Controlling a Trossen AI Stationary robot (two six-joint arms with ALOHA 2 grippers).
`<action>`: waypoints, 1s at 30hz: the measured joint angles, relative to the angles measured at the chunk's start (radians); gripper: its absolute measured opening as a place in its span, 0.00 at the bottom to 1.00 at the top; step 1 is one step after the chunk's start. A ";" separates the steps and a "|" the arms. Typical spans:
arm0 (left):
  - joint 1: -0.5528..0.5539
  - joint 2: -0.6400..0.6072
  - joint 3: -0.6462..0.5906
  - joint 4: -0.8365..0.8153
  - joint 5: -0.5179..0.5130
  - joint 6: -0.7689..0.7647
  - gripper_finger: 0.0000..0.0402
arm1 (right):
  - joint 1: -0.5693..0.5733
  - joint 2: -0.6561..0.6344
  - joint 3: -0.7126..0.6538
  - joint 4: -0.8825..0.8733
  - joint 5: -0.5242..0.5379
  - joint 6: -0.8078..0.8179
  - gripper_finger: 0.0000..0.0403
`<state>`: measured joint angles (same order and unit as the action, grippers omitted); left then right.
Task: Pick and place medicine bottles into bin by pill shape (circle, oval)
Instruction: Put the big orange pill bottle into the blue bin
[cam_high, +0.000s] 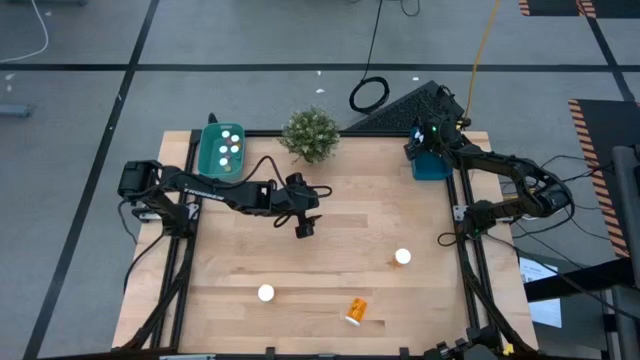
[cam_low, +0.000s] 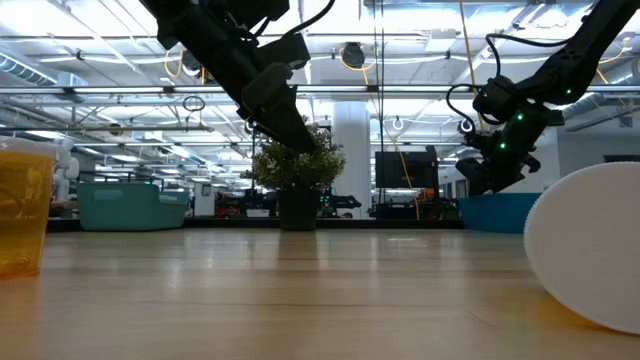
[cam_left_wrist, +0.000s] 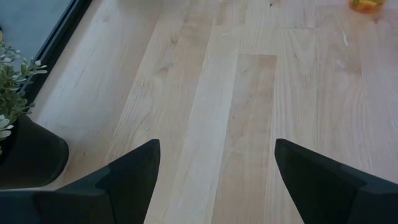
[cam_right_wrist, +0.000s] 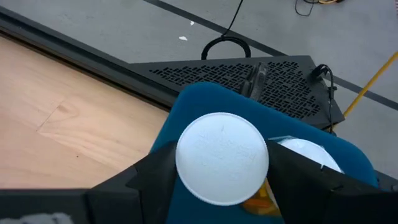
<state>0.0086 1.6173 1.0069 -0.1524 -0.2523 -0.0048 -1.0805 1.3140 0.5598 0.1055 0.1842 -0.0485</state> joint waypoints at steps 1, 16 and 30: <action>0.000 0.000 0.000 0.000 0.000 0.000 0.80 | 0.000 0.000 0.000 0.000 0.001 0.001 0.58; 0.000 0.000 0.000 0.000 0.035 0.000 0.80 | 0.003 -0.067 0.000 0.005 0.028 0.011 0.69; -0.014 0.000 0.000 0.000 0.034 -0.012 0.80 | 0.252 -0.513 0.000 -0.389 -0.173 0.078 0.71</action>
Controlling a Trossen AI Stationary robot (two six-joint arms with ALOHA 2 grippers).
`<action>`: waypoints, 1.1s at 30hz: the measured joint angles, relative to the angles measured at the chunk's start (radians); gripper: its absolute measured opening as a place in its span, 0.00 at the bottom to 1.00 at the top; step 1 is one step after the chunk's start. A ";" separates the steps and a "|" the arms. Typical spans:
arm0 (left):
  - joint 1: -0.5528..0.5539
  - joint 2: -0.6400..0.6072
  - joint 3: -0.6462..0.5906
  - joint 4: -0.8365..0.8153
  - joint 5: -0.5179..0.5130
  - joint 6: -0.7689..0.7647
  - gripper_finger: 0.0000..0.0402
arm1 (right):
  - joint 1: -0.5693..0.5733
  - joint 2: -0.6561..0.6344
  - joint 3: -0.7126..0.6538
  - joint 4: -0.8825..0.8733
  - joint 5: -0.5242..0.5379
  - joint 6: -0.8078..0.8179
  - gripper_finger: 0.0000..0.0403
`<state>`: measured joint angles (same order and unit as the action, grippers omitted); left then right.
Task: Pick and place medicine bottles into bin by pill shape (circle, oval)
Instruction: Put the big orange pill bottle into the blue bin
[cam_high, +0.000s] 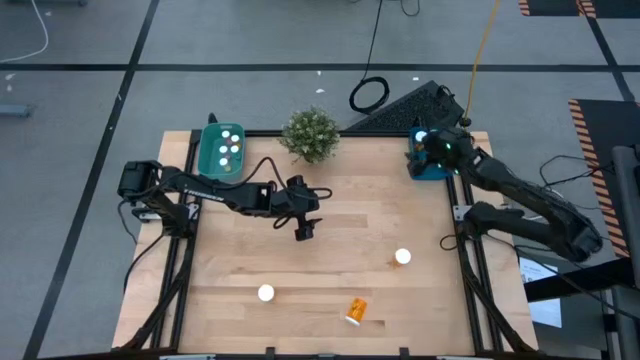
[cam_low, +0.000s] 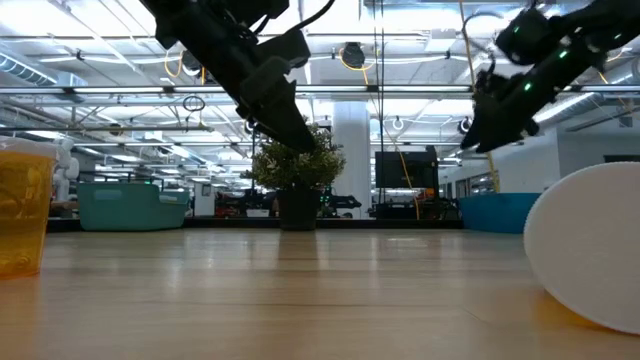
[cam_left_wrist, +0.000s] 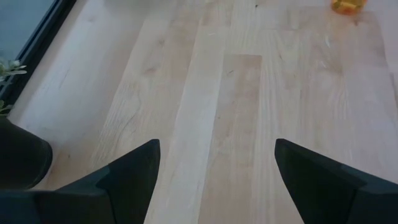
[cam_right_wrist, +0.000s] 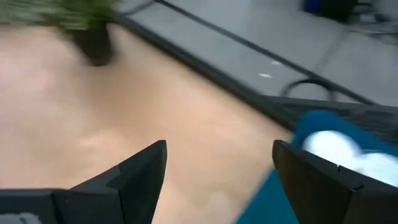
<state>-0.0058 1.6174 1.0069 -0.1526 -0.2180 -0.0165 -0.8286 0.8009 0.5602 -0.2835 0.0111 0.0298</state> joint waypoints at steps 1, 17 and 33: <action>-0.003 0.000 0.000 0.000 0.000 -0.001 0.80 | 0.032 -0.037 0.000 -0.031 -0.015 0.018 0.71; -0.103 -0.002 0.000 -0.049 -0.025 -0.074 0.80 | 0.642 -0.163 0.000 0.003 0.022 0.080 0.71; -0.399 -0.161 0.000 -0.386 -0.061 -0.399 0.80 | 0.853 -0.032 0.000 0.138 0.072 0.010 0.71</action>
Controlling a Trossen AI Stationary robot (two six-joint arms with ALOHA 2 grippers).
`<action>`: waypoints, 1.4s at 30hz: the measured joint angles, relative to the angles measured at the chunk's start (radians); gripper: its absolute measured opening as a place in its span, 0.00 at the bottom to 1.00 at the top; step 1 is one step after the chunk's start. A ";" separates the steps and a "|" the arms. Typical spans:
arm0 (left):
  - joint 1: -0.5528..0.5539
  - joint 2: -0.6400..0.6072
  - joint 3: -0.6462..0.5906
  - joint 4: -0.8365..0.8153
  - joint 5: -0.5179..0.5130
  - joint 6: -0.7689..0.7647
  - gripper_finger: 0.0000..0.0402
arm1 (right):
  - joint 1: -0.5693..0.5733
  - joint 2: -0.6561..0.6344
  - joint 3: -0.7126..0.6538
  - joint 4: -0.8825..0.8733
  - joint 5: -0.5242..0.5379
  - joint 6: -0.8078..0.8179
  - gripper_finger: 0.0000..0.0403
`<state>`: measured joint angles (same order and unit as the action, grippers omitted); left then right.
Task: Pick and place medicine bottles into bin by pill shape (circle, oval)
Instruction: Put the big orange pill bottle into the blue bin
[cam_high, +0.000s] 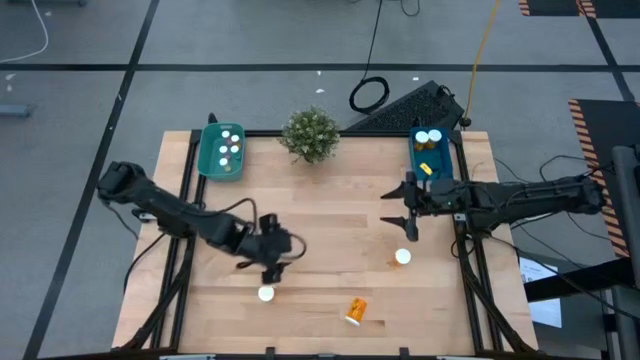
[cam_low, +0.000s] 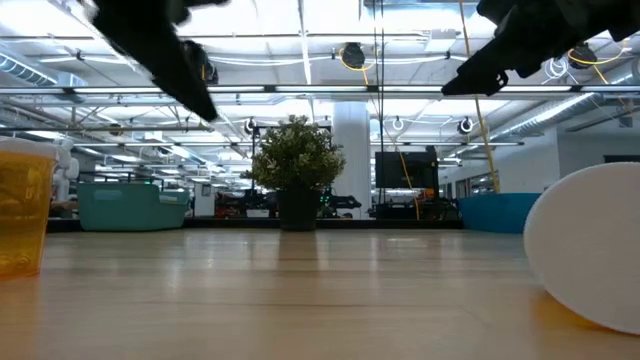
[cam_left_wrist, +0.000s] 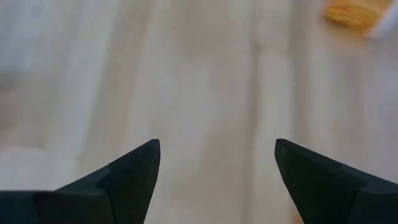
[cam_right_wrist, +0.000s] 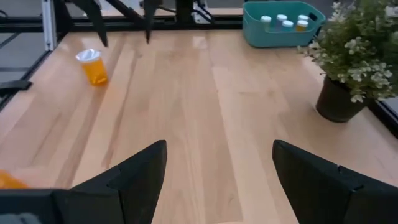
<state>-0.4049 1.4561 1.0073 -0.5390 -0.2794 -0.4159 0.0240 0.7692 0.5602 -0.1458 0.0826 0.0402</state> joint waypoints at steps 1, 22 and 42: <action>-0.028 -0.014 0.000 -0.023 0.001 -0.029 0.80 | 0.004 0.000 0.000 0.001 0.000 0.000 0.71; -0.517 -0.024 -0.233 0.125 -0.205 -0.575 0.80 | 0.059 -0.005 0.027 0.016 -0.001 -0.036 0.71; -0.581 0.107 -0.574 0.736 -0.377 -0.478 0.80 | 0.059 -0.004 0.034 0.153 -0.001 -0.158 0.71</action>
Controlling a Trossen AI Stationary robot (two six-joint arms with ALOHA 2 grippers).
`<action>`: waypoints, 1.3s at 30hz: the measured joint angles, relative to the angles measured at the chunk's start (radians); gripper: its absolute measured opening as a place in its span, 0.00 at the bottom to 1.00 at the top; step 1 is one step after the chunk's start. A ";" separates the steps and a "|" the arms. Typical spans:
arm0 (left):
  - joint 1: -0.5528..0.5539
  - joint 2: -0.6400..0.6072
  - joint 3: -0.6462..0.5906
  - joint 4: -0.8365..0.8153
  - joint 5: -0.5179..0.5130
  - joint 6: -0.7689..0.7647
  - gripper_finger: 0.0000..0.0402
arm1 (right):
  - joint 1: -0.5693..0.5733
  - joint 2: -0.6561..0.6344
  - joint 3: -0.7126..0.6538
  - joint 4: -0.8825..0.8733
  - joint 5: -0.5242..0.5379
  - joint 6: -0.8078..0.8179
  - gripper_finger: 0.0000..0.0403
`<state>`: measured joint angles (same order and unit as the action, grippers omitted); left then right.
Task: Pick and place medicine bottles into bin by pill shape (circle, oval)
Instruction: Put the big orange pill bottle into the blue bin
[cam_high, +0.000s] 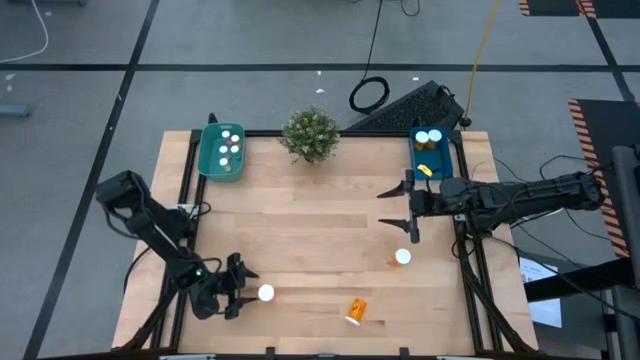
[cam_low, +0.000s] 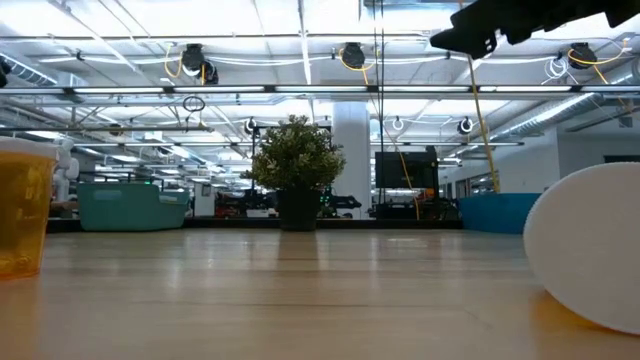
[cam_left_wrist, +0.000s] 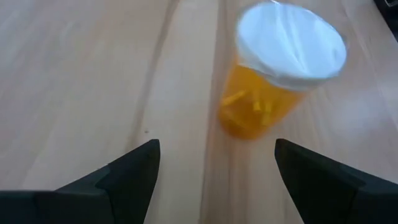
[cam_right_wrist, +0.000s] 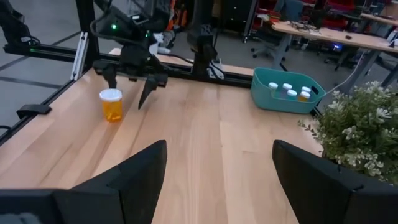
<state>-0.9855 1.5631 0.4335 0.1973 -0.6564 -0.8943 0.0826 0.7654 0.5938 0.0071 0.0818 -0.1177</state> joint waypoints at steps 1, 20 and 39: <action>0.000 0.020 0.000 0.031 0.000 0.021 0.80 | 0.000 0.000 0.000 0.005 0.000 0.000 0.71; 0.003 0.287 0.048 0.333 -0.162 0.176 0.80 | 0.000 0.002 0.000 0.027 0.026 0.024 0.71; 0.010 0.288 0.049 0.367 -0.132 0.270 0.57 | 0.000 0.002 0.000 0.031 0.027 0.011 0.71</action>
<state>-0.9752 1.8511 0.4828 0.5643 -0.7884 -0.6245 0.0826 0.7673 0.5934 0.0380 0.1085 -0.1069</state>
